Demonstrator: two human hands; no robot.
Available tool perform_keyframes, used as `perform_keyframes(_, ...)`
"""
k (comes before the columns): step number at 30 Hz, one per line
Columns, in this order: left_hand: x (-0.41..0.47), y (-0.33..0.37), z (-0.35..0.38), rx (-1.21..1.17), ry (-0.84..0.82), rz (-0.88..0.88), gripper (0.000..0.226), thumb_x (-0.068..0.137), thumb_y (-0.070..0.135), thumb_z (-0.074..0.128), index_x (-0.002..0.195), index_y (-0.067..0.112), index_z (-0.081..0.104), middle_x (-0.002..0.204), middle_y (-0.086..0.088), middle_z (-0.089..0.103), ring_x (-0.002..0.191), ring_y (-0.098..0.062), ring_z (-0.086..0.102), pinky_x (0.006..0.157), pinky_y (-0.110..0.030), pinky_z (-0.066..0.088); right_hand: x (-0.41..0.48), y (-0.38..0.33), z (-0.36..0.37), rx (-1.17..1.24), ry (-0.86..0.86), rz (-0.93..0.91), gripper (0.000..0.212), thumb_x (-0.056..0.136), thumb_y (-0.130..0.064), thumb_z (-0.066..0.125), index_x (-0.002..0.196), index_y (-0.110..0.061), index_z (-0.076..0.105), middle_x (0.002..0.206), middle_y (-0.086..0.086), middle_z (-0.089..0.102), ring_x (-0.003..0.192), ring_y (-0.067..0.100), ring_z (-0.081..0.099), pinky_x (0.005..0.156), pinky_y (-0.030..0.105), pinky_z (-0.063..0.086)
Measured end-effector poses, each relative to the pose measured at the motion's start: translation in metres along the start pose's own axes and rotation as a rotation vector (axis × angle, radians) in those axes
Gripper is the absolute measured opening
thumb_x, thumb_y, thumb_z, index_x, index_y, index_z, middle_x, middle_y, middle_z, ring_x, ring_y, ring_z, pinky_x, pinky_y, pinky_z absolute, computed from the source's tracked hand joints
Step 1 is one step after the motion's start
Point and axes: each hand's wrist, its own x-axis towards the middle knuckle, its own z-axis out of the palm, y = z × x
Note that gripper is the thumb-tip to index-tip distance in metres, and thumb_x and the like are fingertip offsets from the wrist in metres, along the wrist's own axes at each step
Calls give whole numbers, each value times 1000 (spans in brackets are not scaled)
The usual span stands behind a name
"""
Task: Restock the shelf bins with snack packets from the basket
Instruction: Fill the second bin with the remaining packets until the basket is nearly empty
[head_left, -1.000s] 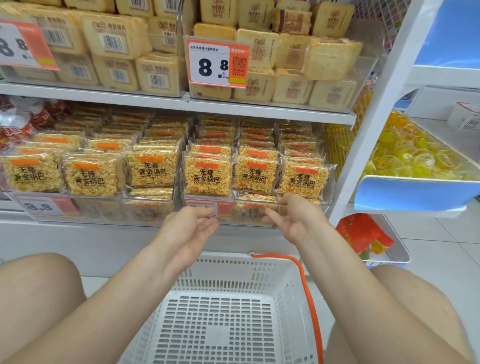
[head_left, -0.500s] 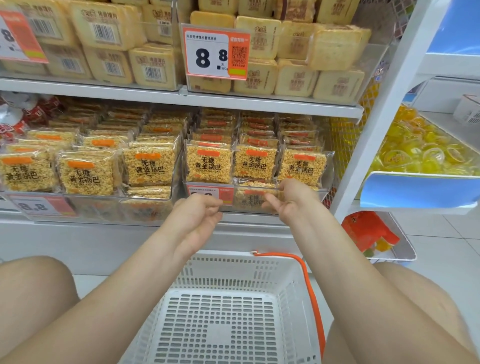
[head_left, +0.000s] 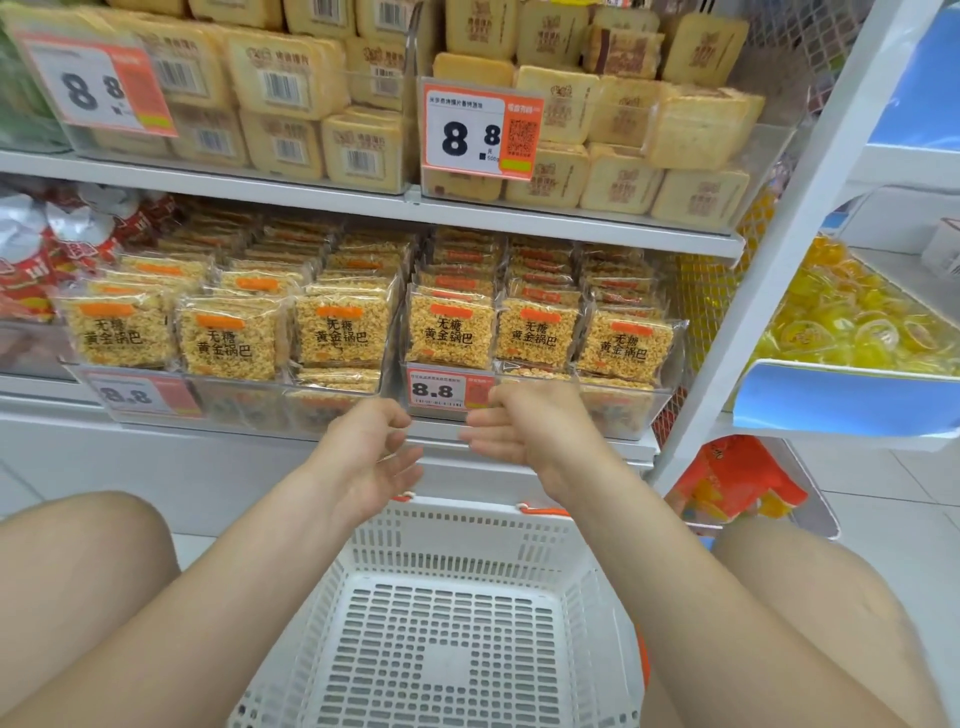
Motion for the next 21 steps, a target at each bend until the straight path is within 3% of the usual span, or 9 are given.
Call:
perform_keyframes(2,-4,8,-14,-34,83,6,35,91,13,61,126,14,59,106,-6,48,92,-27,55,71,-41,53,-8,0,25,-239,-72,-160,19,103,-11,55,106,-5,72,94,22,76,78,34,78,75,48,66)
perform_keyframes(4,-5,21,-29,-83,196,31,46,81,19,67,127,20,57,123,-8,45,100,-30,52,71,-43,53,-4,9,45,-608,-38,-528,21,100,-15,56,103,-15,76,93,11,78,84,27,76,82,49,63)
perform_keyframes(6,-4,35,-45,-144,309,80,60,74,23,71,132,21,54,136,-6,41,113,-36,50,71,-45,51,4,18,63,-921,-9,-923,22,98,-12,60,113,-16,76,105,4,75,99,23,69,88,45,58)
perform_keyframes(9,-7,54,-63,-195,384,165,63,86,21,69,144,13,46,133,-3,45,120,-34,46,95,-53,45,16,27,91,-1235,45,-1325,31,84,2,71,113,-8,73,115,8,69,111,31,58,94,40,46)
perform_keyframes(12,0,63,-74,-189,366,214,54,98,22,65,147,8,46,129,-7,54,118,-32,53,99,-52,45,20,30,120,-1415,156,-1403,34,84,-1,62,116,-11,69,109,6,70,111,32,57,98,41,36)
perform_keyframes(14,3,66,-78,-201,335,225,48,103,22,65,144,6,48,115,-9,63,107,-32,64,83,-46,54,24,31,132,-1471,206,-1359,30,83,-2,64,111,-11,69,98,7,71,101,33,59,97,45,37)
perform_keyframes(16,6,68,-82,-238,293,232,39,104,16,65,137,2,51,101,-13,67,89,-29,67,72,-43,59,27,32,141,-1465,223,-1353,18,77,-2,72,93,-11,71,85,8,69,88,32,61,91,46,41)
perform_keyframes(21,14,67,-88,-244,294,258,34,102,-2,61,130,-1,43,119,-24,66,103,-34,72,82,-47,63,42,35,154,-1365,236,-1360,14,76,-1,75,82,-14,72,80,4,64,80,30,59,81,44,39)
